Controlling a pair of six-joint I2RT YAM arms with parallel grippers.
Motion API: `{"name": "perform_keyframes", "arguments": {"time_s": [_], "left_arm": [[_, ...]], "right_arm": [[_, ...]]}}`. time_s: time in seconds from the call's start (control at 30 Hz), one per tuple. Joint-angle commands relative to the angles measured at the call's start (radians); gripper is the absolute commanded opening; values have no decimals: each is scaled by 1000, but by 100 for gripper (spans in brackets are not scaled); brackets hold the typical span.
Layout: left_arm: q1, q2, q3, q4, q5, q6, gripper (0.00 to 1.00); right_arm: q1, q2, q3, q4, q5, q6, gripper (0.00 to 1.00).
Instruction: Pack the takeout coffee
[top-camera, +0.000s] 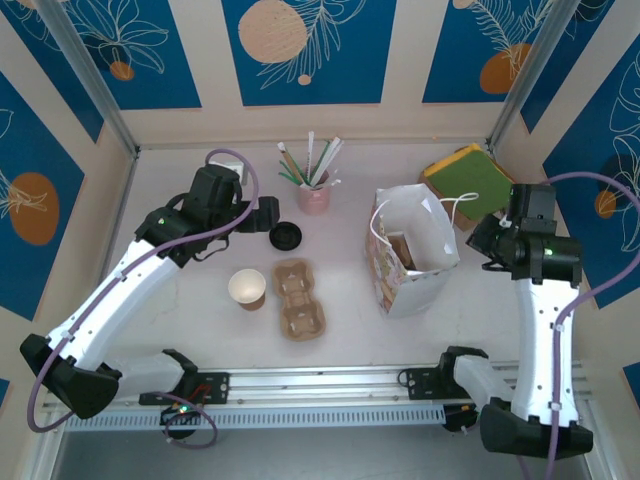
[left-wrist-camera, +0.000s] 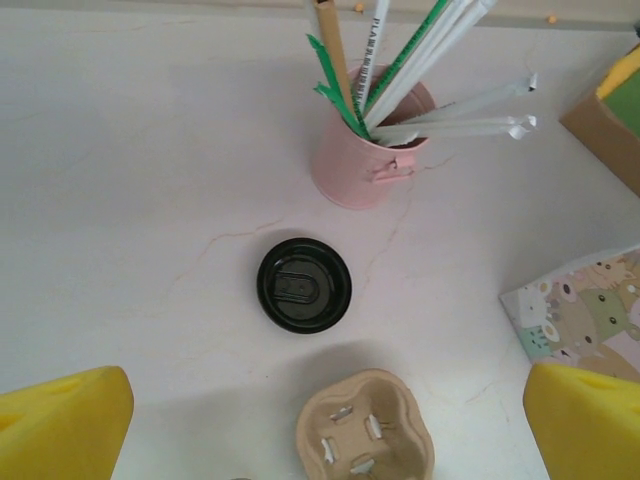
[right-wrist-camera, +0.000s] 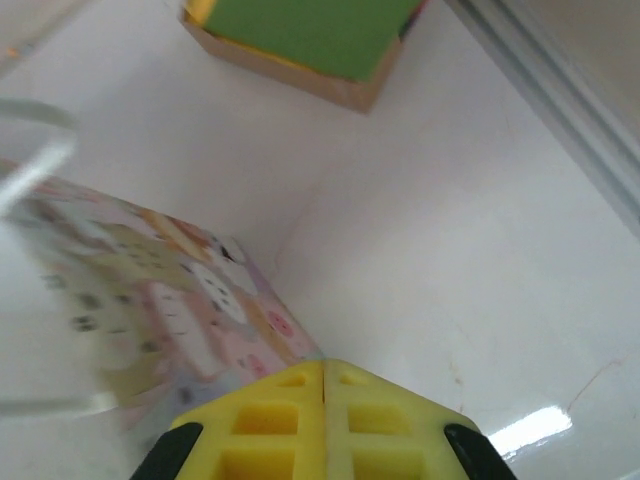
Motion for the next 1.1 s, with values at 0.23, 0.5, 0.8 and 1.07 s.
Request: {"name": "perform_keyframes", "arguments": {"time_s": [0.23,0.5,0.8,1.07], "left_arm": [[36,10,14,-66,-11,8,100],[57,45,7,-18,81,26,100],[62,139,64,34,196,56,97],[61,260,143,38,263,57,86]], "right_arm": [[-97,-19,-182,112,-161,46,0],[-100,-14,-110,94,-166,45,22],[-104,-24,-79,93,-183,50,80],[-102,-14,-67,94,-171,41,99]]}}
